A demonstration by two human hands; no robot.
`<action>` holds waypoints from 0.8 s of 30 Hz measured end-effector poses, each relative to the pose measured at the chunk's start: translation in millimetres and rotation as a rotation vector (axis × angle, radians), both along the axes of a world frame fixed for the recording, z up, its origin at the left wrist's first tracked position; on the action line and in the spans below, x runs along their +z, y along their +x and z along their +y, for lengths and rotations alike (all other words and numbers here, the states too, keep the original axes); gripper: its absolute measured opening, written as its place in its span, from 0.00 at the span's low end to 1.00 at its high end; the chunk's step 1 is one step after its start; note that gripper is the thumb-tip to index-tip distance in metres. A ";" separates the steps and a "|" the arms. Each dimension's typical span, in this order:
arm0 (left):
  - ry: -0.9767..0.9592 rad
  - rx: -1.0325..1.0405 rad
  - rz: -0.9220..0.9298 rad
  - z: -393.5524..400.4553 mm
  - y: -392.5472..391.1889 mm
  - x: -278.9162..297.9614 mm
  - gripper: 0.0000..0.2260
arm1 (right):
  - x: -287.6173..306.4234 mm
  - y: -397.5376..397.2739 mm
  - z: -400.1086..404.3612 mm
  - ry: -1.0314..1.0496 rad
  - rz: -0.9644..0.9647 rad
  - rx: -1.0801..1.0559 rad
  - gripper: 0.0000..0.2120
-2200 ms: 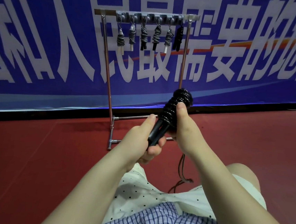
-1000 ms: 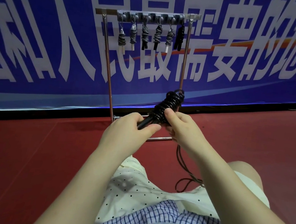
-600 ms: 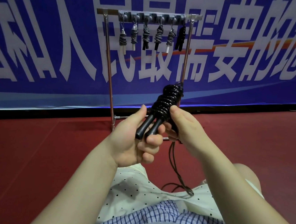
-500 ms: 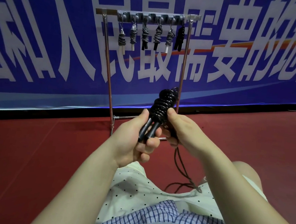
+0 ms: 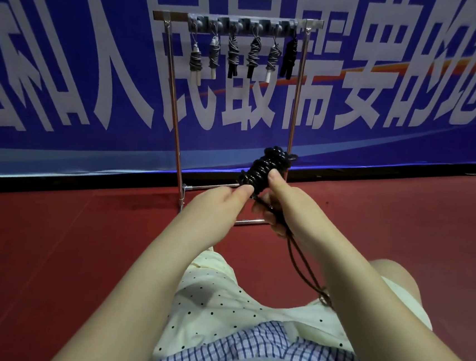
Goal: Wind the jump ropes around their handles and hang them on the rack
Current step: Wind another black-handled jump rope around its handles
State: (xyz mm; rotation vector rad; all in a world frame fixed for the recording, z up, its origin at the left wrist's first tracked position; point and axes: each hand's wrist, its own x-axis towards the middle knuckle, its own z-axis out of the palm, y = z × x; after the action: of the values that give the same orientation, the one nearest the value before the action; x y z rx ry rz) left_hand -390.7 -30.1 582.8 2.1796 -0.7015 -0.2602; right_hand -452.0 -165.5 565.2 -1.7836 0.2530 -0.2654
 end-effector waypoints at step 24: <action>-0.366 -0.399 0.593 13.4 -13.2 16.4 0.10 | -0.1 3.6 -4.8 0.233 -0.250 0.133 0.27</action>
State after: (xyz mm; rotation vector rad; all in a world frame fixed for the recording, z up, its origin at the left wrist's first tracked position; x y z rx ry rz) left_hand -403.9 -16.7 599.3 1.4889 -0.7572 -0.8710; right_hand -448.4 -170.3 565.2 -1.5126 -0.0137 -0.3457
